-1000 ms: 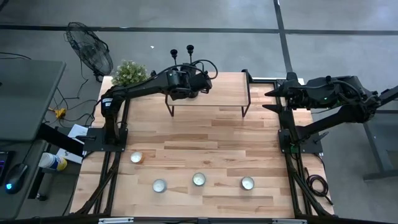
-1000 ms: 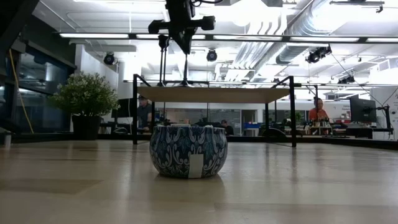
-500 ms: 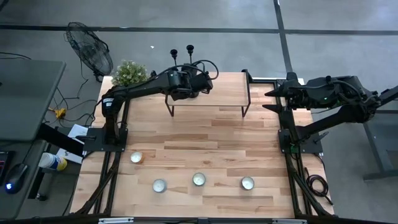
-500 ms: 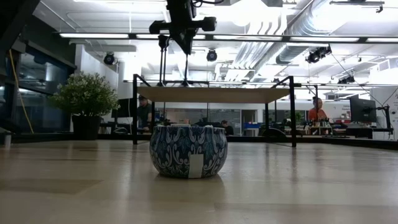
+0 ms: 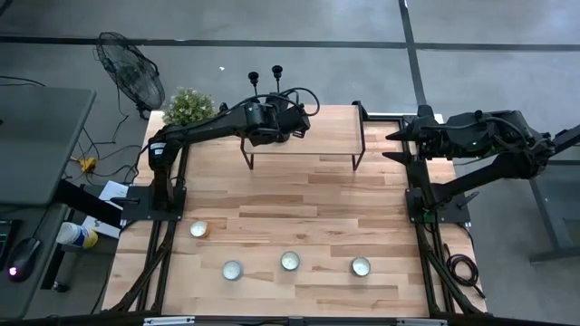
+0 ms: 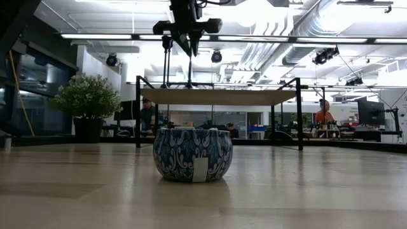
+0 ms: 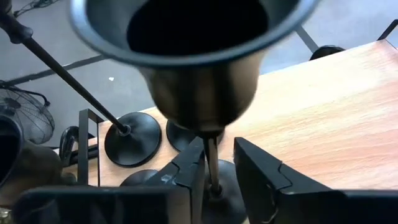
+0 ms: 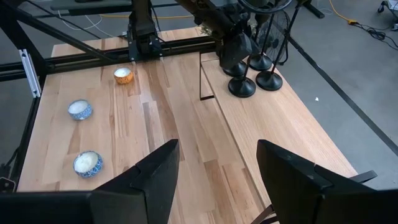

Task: Pick & Place candle stick holders
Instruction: Put the black candle holder on the shelf, then put the orange scented candle on the shelf

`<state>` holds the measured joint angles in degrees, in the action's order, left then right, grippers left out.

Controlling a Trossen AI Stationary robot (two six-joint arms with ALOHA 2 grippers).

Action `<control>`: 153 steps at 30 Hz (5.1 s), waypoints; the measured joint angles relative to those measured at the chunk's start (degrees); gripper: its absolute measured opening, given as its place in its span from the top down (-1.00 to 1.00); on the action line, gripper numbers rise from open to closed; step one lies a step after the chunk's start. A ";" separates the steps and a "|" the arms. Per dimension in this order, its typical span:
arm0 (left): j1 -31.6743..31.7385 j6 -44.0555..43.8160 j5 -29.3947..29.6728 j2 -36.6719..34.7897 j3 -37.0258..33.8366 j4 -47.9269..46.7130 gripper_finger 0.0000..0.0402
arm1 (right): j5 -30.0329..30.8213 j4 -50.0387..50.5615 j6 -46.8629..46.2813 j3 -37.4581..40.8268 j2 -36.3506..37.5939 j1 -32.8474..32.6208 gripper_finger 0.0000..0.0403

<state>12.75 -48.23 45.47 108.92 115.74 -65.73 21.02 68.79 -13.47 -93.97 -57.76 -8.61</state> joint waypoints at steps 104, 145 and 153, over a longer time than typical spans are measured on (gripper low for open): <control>-39.65 -48.33 -42.07 -18.93 -39.18 -19.04 -0.09 | 0.00 0.00 0.00 0.00 0.00 0.01 -0.03; -76.20 -80.60 -31.03 -22.08 -67.08 1.89 -0.93 | 0.00 -0.01 0.00 0.00 -0.02 0.00 -0.03; -77.38 -76.62 -28.06 -21.02 -73.71 14.22 -0.90 | 0.00 -0.01 0.00 0.00 -0.01 0.01 -0.03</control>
<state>-64.63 -124.84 17.41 87.90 42.04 -51.52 21.02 68.78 -13.47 -93.97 -57.77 -8.60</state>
